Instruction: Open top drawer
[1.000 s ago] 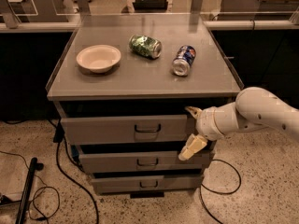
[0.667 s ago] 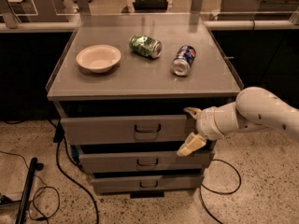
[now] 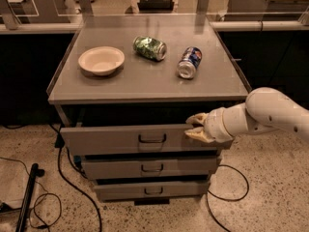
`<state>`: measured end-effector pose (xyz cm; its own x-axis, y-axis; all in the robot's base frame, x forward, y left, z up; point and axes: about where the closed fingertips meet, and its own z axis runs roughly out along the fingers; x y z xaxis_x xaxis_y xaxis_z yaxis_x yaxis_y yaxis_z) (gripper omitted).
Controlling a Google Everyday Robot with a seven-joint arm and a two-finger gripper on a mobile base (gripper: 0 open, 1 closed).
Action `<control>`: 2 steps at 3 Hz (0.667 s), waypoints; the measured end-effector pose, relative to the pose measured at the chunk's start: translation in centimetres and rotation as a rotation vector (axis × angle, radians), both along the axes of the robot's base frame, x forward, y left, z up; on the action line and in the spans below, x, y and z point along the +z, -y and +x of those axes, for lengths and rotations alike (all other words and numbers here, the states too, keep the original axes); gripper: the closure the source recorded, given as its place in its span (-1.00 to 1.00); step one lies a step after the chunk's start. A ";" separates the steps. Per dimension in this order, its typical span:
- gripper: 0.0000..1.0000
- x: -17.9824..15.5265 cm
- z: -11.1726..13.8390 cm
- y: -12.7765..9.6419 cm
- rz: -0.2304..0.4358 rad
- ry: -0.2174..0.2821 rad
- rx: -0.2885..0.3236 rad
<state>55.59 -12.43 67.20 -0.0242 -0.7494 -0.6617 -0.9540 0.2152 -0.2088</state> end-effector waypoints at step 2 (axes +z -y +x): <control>1.00 1.1 0.1 0.1 0.000 0.000 0.000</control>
Offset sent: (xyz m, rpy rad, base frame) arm -0.2443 -0.0952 -0.0038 0.0960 0.0114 -0.1089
